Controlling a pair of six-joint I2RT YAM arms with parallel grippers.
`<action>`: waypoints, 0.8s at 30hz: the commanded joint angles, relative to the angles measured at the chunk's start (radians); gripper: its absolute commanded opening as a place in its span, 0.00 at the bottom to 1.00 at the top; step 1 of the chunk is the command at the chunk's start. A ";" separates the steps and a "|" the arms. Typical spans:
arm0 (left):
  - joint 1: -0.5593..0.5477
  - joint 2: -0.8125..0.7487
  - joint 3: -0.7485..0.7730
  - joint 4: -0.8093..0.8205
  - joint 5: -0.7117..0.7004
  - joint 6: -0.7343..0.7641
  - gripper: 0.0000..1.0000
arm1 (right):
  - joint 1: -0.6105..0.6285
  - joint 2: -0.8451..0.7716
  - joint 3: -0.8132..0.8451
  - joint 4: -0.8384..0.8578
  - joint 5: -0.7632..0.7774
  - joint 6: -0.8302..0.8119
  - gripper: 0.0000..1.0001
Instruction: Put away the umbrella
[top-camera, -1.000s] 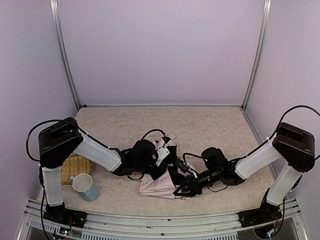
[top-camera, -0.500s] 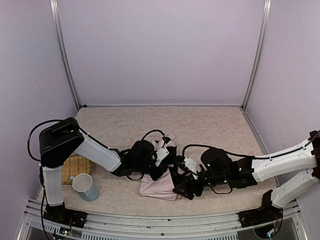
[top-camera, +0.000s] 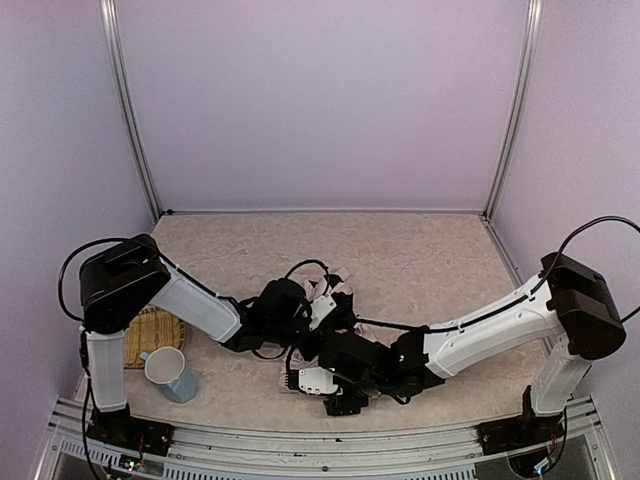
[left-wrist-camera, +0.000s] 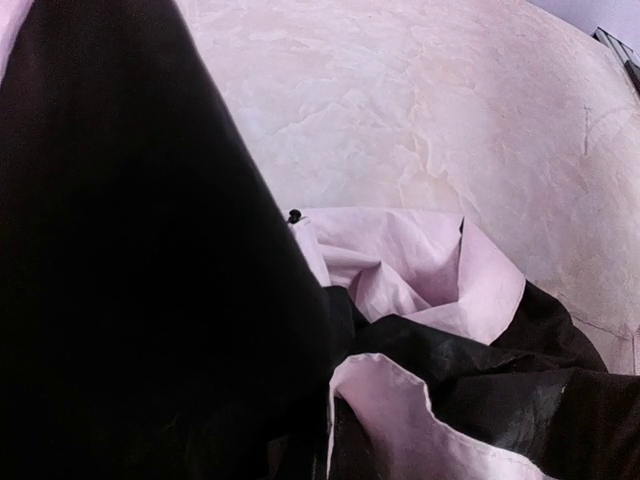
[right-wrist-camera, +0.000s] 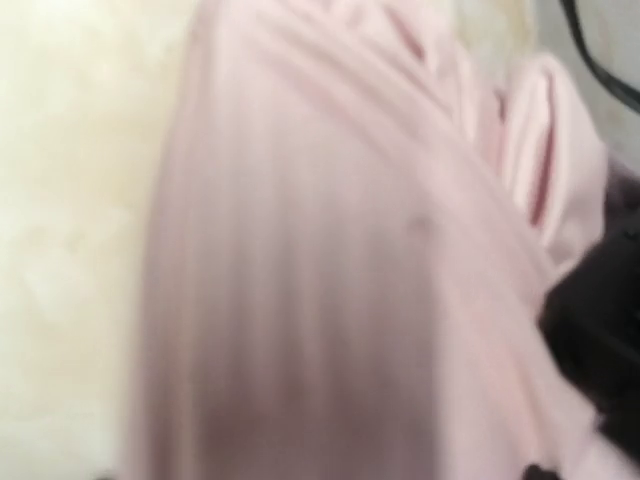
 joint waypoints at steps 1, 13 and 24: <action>0.006 0.075 -0.050 -0.171 0.031 0.026 0.00 | -0.033 0.068 0.037 -0.123 0.049 -0.054 0.83; 0.082 0.009 -0.049 -0.083 0.133 -0.045 0.10 | -0.040 0.135 0.079 -0.262 -0.154 0.076 0.24; 0.304 -0.355 -0.068 0.128 -0.017 -0.167 0.75 | -0.118 0.075 0.034 -0.350 -0.624 0.267 0.18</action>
